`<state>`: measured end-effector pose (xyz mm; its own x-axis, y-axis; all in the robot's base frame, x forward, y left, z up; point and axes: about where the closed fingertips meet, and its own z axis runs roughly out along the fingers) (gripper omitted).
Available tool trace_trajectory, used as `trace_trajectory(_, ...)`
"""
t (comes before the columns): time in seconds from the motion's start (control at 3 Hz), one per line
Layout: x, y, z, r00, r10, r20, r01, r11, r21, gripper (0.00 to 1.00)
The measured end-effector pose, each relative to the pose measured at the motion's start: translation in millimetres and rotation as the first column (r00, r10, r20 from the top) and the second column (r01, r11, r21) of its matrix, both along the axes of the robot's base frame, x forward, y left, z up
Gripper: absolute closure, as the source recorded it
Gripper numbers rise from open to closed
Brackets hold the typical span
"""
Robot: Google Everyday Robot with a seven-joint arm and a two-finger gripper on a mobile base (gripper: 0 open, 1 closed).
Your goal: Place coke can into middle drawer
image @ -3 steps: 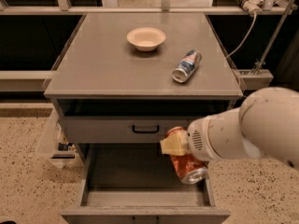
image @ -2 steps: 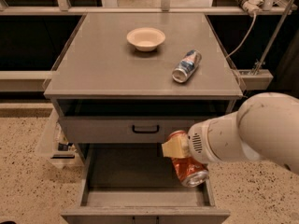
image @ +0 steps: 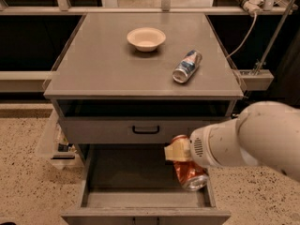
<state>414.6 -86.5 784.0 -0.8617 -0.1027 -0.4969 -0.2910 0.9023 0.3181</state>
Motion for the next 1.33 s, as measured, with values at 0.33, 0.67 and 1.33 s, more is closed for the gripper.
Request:
trace_trajectory(0.33,7.9,-6.1,-90.1,0.9877,-0.11,-0.111,0.117,0.991,0.058,1.0)
trace_trajectory(0.67,27.2,-3.4,-165.1,0.9662,-0.187,-0.177,0.207,0.973,0.099,1.0)
trace_trajectory(1.33,57.9,11.9,-251.5,0.9377,-0.241,-0.25,0.273,0.956,0.103,1.0)
